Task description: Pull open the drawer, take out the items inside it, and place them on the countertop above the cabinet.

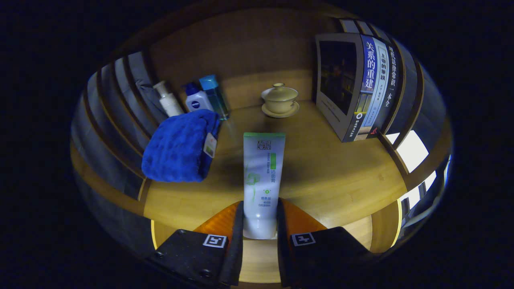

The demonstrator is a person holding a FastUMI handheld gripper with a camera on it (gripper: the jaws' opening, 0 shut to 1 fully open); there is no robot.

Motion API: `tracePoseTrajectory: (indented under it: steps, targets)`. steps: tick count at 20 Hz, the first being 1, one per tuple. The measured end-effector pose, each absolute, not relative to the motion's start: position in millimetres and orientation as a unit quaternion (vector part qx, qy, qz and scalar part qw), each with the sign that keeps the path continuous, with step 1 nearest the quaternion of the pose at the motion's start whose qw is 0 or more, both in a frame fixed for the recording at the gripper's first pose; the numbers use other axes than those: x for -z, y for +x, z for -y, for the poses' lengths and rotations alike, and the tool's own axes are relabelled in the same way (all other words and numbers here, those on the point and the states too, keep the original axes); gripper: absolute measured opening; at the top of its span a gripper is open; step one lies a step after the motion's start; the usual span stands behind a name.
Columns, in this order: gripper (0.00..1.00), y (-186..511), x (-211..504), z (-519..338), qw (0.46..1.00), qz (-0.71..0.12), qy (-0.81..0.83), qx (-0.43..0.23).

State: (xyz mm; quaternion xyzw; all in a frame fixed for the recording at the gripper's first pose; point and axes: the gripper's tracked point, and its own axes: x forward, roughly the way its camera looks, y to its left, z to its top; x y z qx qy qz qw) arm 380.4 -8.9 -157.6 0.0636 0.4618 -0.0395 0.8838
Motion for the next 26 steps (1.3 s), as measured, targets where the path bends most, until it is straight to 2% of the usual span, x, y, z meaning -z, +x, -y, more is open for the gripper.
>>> tracePoseTrajectory:
  steps: [5, 9, 14, 18, 21, 26]
  targets:
    - [0.46, 392, 170, 23, 0.887, -0.457, 0.042, 0.053]
    - [0.52, 397, 172, 23, 0.897, -0.439, 0.000, 0.046]
    - [0.99, 401, 170, 23, 0.904, -0.424, 0.003, 0.050]
    - [1.00, 396, 161, 22, 0.911, -0.409, 0.022, 0.043]
    - [1.00, 384, 131, 8, 0.924, -0.380, 0.051, 0.006]
    - [0.99, 339, 44, 14, 0.960, -0.277, 0.018, -0.036]
